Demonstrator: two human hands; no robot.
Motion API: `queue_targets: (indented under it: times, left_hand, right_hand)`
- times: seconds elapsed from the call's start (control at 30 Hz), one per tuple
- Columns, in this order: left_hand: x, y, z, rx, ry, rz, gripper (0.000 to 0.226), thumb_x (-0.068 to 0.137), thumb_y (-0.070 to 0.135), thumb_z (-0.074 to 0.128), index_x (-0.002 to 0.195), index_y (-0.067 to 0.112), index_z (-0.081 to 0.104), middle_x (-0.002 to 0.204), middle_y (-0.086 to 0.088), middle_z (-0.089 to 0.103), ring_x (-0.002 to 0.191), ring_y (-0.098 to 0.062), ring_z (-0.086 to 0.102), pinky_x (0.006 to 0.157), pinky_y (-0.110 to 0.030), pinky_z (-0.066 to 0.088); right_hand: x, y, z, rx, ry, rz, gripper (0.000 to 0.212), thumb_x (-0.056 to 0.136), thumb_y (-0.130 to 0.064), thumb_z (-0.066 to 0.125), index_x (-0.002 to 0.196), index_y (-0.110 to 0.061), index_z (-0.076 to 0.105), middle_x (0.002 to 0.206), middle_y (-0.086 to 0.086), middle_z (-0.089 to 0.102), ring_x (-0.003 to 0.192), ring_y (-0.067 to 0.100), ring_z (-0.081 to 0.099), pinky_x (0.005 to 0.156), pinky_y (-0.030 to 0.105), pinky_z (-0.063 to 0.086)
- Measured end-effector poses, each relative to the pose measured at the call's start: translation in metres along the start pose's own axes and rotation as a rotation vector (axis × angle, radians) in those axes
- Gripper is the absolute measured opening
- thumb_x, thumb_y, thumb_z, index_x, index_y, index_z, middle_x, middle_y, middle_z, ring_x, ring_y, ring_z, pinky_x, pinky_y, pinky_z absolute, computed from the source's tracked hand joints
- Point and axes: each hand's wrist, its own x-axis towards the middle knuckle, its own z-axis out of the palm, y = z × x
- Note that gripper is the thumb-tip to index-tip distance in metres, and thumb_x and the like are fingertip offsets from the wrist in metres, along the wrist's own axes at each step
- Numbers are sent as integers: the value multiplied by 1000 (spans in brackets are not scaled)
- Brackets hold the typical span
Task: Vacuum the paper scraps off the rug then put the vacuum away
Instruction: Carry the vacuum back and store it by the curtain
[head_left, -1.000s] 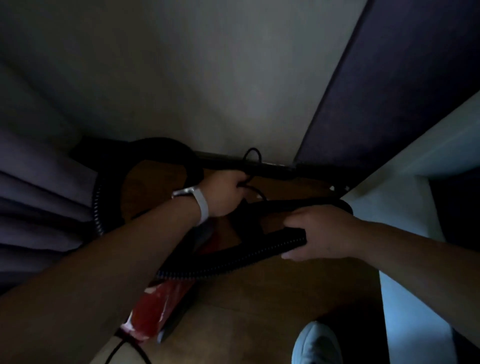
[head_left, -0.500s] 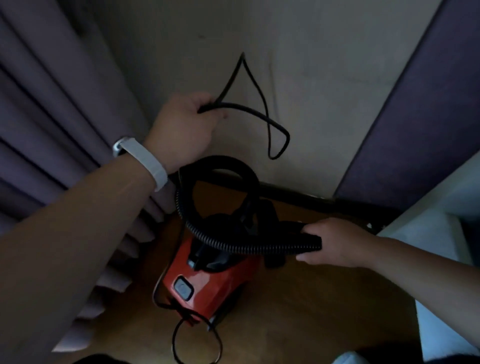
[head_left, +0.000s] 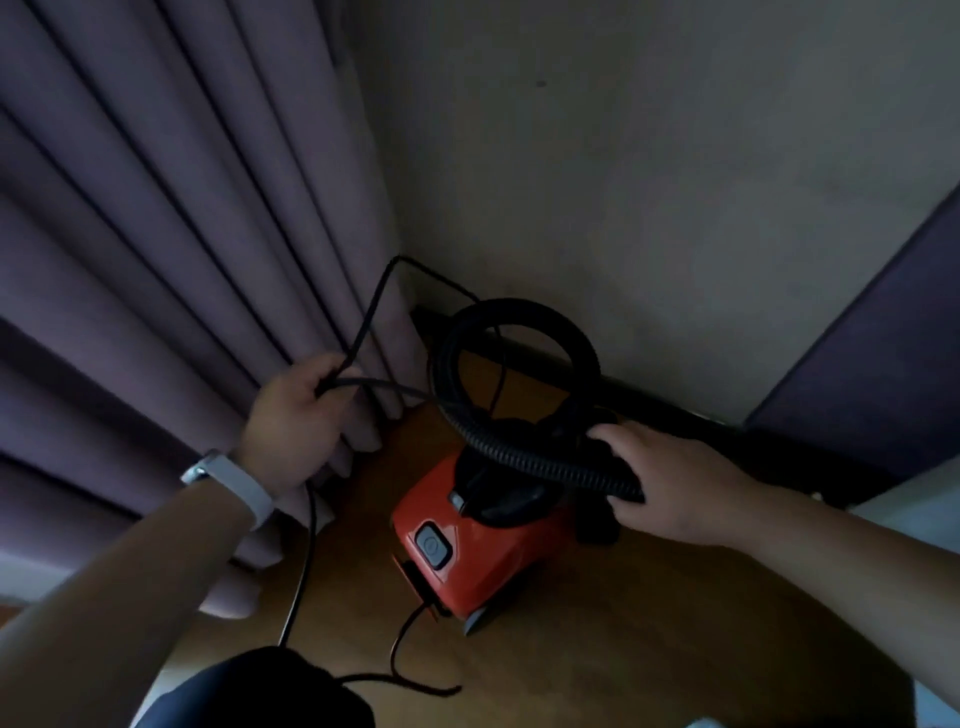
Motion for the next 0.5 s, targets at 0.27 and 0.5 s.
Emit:
queue_targets:
  times: [0.27, 0.5]
  left_hand:
    - [-34, -67, 16, -46, -36, -150, 38, 100, 13, 55, 86, 46, 68, 83, 11, 72, 75, -15, 66, 65, -24, 53]
    - [-26, -73, -8, -113, 200, -131, 25, 100, 11, 51, 87, 29, 63, 66, 0, 64, 48, -3, 56, 37, -15, 40]
  right_hand:
    - [68, -88, 15, -540, 264, -529, 55, 86, -29, 70, 136, -16, 52, 134, 16, 48, 114, 33, 53, 90, 46, 52]
    - [113, -130, 44, -753, 14, -784, 25, 96, -19, 50, 116, -12, 64, 110, 5, 64, 98, 22, 58, 90, 36, 45]
